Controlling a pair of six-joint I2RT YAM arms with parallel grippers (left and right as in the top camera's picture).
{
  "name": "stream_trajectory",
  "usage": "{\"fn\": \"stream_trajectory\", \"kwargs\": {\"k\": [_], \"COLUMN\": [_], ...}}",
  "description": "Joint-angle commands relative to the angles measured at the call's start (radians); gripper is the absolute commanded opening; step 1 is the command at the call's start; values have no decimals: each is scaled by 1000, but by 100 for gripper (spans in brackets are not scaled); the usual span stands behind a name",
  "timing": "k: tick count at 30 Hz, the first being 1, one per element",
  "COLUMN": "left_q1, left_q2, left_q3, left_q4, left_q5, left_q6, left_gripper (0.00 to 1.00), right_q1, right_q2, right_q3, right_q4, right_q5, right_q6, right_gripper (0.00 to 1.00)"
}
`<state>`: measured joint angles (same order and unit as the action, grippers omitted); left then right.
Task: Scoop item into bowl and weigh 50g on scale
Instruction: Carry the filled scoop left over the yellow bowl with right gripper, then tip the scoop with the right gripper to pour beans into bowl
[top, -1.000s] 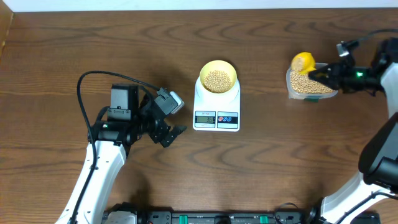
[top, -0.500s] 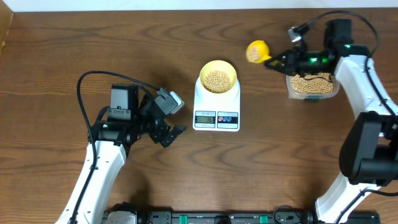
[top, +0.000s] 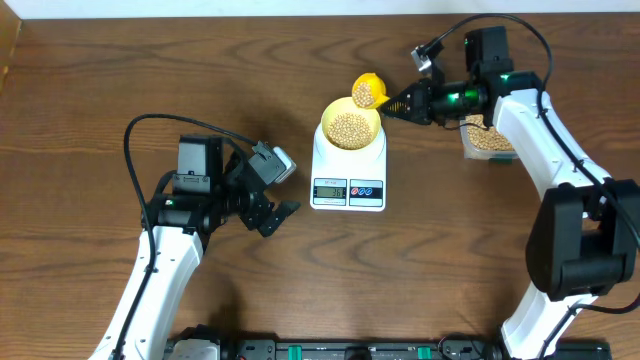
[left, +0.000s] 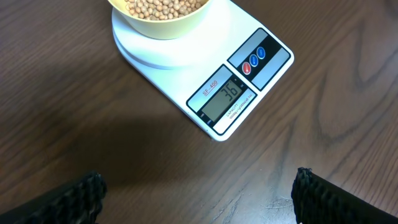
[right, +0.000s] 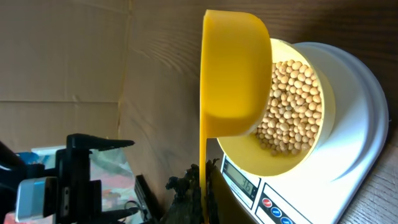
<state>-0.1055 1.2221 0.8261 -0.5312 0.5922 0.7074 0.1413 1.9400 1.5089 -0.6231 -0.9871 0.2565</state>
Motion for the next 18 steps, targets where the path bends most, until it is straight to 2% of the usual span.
{"fn": "stream_trajectory", "kwargs": {"k": [1, 8, 18], "left_q1": [5, 5, 5], "left_q2": [-1, -1, -1], "left_q3": [-11, -11, -11], "left_q4": [-2, -2, -2], "left_q5": [-5, -5, -6], "left_q6": [-1, -1, -1], "left_gripper": [98, 98, 98], "right_q1": [30, 85, 138], "right_q2": [-3, -3, -3], "right_q3": [18, 48, 181], "right_q4": [-1, -30, -239], "right_q5": [42, 115, 290], "right_q6": [13, 11, -98], "right_gripper": [1, 1, 2]}}
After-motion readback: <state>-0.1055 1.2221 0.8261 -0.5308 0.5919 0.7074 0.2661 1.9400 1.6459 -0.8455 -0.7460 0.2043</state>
